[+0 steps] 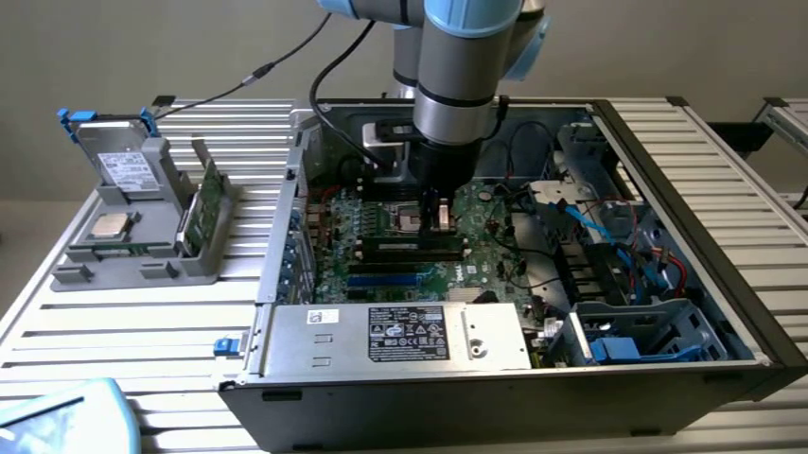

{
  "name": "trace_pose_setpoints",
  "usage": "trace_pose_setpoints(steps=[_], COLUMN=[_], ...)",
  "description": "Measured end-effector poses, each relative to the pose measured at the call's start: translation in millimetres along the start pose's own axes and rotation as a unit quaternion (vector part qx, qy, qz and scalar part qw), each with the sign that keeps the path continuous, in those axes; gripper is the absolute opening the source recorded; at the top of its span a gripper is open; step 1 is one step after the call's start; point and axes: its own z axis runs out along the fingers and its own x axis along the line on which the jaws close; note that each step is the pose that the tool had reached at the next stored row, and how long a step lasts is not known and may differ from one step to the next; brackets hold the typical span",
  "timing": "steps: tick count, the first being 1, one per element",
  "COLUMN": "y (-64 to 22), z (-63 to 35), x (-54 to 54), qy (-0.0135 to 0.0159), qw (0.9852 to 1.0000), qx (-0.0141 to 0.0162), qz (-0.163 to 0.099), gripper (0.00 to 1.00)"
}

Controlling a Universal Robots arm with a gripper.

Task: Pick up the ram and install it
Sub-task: 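Insert the ram into the slot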

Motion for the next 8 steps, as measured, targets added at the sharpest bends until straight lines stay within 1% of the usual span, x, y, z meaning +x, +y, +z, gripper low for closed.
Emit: trace_pose_setpoints(steps=[2, 8], y=[0.1, -0.7], z=[0.2, 0.9], x=[0.1, 0.0], qy=[0.0009, 0.0007], qw=[1.0000, 1.0000], qx=[0.0003, 0.0005], qz=[0.000, 0.000], gripper=[0.13, 0.13])
